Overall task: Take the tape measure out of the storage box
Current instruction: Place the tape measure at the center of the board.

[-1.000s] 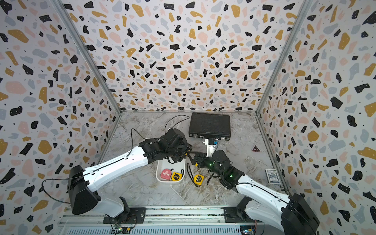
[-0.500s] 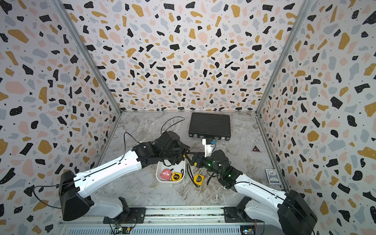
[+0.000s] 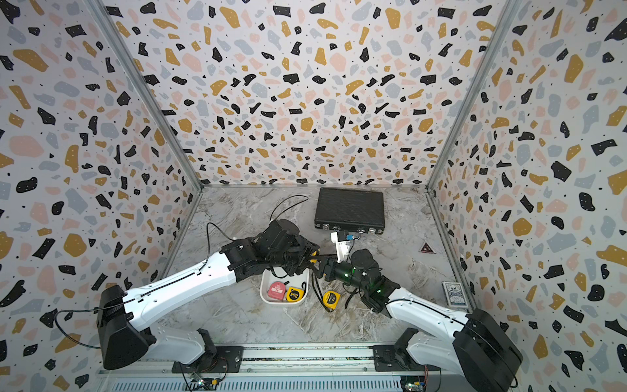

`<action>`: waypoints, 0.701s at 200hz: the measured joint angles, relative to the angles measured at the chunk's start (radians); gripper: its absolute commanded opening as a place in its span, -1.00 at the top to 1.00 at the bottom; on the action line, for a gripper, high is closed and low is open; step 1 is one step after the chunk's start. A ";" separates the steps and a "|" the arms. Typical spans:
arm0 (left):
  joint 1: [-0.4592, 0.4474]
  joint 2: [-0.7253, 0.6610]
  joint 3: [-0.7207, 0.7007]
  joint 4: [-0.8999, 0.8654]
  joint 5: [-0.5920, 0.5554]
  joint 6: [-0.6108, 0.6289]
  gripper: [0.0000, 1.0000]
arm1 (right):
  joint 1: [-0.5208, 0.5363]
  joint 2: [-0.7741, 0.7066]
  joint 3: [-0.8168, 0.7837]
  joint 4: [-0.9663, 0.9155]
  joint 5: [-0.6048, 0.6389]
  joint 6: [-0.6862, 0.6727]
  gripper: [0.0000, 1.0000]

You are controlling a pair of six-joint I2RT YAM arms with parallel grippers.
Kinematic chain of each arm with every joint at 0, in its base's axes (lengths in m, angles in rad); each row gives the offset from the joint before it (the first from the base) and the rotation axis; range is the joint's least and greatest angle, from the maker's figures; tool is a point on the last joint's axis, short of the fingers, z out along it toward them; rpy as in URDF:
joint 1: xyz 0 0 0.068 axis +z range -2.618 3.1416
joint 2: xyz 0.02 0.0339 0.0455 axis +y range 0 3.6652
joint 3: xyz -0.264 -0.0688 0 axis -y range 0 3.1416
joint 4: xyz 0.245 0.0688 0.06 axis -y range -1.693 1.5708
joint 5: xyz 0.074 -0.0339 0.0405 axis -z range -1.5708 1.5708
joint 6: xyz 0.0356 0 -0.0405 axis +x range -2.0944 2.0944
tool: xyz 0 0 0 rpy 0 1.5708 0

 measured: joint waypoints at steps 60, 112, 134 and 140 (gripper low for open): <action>-0.004 0.004 0.000 0.017 0.002 -0.015 1.00 | 0.003 -0.025 -0.002 -0.007 0.020 -0.018 0.56; -0.008 0.006 0.000 0.023 0.013 -0.013 -0.34 | 0.003 -0.042 -0.002 -0.039 0.038 -0.010 0.84; -0.008 0.009 0.000 0.032 0.021 0.000 -0.95 | -0.010 -0.060 -0.002 -0.087 0.036 -0.001 0.85; -0.009 0.009 0.001 0.033 0.021 0.012 -0.99 | -0.018 -0.065 -0.002 -0.104 0.034 0.002 0.85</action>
